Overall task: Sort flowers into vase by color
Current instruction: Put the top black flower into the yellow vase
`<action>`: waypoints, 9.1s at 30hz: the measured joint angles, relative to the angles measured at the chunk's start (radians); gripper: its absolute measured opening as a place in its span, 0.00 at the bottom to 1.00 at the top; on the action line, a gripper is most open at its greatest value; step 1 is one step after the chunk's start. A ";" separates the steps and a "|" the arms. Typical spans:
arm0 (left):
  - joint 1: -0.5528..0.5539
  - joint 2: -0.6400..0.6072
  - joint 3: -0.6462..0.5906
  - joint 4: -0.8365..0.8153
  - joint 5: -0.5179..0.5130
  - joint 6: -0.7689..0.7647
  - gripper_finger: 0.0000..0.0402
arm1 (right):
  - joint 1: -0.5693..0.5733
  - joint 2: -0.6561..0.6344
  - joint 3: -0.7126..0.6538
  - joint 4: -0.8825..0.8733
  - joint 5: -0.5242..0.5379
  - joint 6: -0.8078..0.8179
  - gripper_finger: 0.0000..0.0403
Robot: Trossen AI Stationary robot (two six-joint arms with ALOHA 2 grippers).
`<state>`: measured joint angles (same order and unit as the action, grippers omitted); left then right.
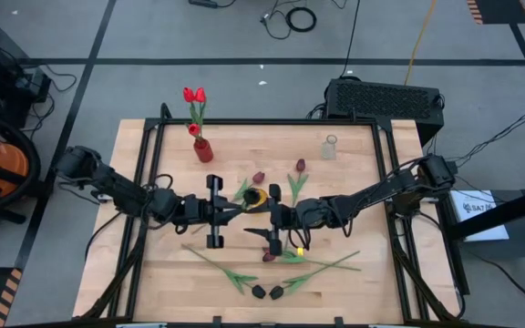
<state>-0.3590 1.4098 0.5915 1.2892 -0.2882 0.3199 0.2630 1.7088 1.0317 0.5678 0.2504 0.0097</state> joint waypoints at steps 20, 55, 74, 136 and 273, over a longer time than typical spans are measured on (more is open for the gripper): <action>0.011 0.070 0.000 0.133 0.104 -0.026 0.03 | -0.001 0.000 0.000 0.033 -0.052 0.012 0.57; 0.031 0.207 0.084 0.159 0.155 -0.026 0.04 | -0.008 -0.002 0.000 -0.028 -0.094 -0.021 0.02; 0.032 0.205 0.085 0.087 0.027 -0.052 0.24 | -0.015 -0.121 0.000 -0.365 -0.035 0.026 0.01; 0.052 -0.021 0.082 -0.386 0.051 -0.210 0.03 | -0.019 -0.234 0.005 -0.695 -0.040 0.127 0.60; 0.183 -0.103 -0.042 -0.546 -0.244 -0.393 0.03 | 0.019 -0.340 0.005 -0.839 -0.012 0.081 0.53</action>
<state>-0.1761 1.3067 0.5499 0.7433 -0.5321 -0.0727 0.2821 1.3689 1.0363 -0.2715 0.2388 0.0905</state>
